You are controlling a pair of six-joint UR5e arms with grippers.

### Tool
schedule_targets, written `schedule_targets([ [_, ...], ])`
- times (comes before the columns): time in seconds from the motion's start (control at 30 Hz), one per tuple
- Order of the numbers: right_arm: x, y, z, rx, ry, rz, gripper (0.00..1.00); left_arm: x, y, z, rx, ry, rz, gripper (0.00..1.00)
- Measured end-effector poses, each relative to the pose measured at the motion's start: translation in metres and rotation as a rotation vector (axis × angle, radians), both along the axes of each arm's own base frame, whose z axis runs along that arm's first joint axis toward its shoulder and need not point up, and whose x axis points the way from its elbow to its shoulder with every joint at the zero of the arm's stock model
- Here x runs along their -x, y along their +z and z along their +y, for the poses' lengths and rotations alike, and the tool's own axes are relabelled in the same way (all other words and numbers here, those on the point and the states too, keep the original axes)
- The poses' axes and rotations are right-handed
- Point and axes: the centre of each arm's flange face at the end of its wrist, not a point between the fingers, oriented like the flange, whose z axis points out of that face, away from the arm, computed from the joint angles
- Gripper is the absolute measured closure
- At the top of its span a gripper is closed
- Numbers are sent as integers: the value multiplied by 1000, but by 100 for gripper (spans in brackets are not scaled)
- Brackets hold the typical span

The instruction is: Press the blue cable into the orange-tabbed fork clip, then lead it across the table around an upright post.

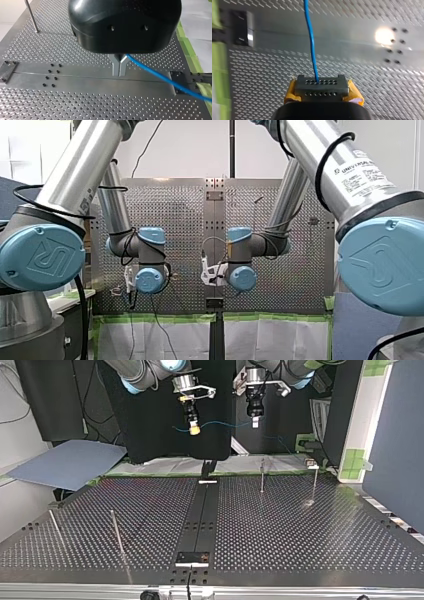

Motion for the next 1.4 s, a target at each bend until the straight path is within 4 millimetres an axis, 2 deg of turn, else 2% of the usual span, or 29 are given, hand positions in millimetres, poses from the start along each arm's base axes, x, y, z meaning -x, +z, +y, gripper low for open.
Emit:
schedule_targets([
  [0.23, -2, -11, 9, -19, 15, 21, 100, 0, 0, 0, -1, 0, 1, 100],
  [1.4, -2, -12, 9, -20, 15, 22, 100, 1, 0, 0, -1, -1, 1, 100],
])
